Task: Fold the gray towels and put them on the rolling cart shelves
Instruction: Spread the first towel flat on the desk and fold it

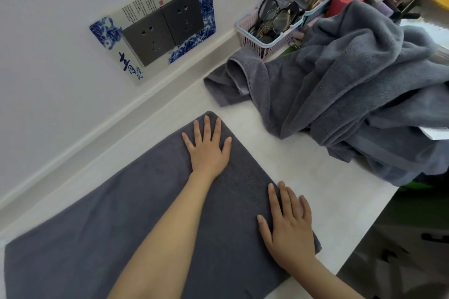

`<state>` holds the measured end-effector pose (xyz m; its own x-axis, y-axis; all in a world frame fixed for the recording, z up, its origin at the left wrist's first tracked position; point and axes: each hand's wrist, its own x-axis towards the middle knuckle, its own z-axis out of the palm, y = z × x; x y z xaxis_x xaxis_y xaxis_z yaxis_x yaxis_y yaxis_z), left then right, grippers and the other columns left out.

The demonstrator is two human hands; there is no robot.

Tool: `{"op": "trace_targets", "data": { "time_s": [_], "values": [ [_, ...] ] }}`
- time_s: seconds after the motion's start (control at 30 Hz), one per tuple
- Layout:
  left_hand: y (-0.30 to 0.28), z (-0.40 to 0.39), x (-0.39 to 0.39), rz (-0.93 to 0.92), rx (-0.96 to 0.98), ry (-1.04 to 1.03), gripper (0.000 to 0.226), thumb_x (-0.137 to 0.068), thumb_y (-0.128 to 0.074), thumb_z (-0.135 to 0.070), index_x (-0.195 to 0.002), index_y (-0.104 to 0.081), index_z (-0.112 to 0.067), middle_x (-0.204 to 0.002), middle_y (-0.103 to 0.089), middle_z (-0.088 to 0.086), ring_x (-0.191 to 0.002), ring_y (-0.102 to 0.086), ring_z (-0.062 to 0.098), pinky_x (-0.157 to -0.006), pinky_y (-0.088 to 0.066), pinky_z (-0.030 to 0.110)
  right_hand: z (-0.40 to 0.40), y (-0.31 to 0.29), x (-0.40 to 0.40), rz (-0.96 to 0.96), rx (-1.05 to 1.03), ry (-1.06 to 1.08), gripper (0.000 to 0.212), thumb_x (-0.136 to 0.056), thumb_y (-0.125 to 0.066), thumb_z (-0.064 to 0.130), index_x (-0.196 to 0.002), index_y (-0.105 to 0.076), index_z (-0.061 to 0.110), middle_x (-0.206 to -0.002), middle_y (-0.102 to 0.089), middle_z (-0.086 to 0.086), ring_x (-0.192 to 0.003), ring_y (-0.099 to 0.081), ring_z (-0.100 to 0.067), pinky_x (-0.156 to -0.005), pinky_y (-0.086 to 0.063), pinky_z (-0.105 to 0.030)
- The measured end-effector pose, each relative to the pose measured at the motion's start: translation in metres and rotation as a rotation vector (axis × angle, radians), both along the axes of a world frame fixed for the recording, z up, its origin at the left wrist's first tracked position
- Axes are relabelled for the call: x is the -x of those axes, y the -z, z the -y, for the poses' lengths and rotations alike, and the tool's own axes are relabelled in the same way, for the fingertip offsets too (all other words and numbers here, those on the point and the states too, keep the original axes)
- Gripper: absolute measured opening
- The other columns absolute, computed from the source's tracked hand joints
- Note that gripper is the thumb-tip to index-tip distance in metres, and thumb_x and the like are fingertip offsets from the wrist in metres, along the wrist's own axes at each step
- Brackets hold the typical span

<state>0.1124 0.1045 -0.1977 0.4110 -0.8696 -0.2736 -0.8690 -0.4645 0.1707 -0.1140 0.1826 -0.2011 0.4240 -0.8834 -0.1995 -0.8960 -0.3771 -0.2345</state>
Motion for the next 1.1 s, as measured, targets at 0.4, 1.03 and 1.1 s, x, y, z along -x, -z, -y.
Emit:
{"op": "trace_targets", "data": {
  "time_s": [0.4,1.03,1.1],
  "values": [
    [-0.047,-0.088,0.095,-0.745,0.091,-0.415,0.024,-0.094,-0.048,-0.044,-0.092,-0.057,-0.022,-0.099,-0.059,-0.004,-0.089,-0.057,0.012,-0.076,-0.044,0.023,0.050,-0.042,0.001,0.268,-0.496,0.185,0.025,-0.086,-0.060,0.040,-0.102,-0.051,0.024,-0.091,-0.064,0.005,-0.075,-0.057,-0.009,-0.061,-0.043,-0.022],
    [-0.063,-0.198,0.085,-1.264,0.429,-0.975,0.028,-0.082,-0.072,-0.024,-0.108,-0.066,-0.018,-0.104,-0.070,-0.004,-0.097,-0.065,0.013,-0.088,-0.054,0.031,0.068,-0.074,-0.160,0.041,-0.268,-0.678,0.052,-0.099,-0.034,0.017,-0.145,-0.024,0.040,-0.142,-0.020,-0.010,-0.095,-0.051,-0.025,-0.089,-0.044,-0.032],
    [-0.056,-0.218,0.091,-1.265,0.420,-0.989,0.026,-0.078,-0.076,-0.018,-0.103,-0.069,-0.016,-0.101,-0.071,-0.004,-0.095,-0.067,0.011,-0.085,-0.055,0.028,0.068,-0.075,-0.181,-0.222,-0.101,-0.915,0.060,-0.096,-0.037,0.011,-0.145,-0.023,0.043,-0.148,-0.012,-0.008,-0.097,-0.051,-0.027,-0.084,-0.045,-0.032]
  ]
}}
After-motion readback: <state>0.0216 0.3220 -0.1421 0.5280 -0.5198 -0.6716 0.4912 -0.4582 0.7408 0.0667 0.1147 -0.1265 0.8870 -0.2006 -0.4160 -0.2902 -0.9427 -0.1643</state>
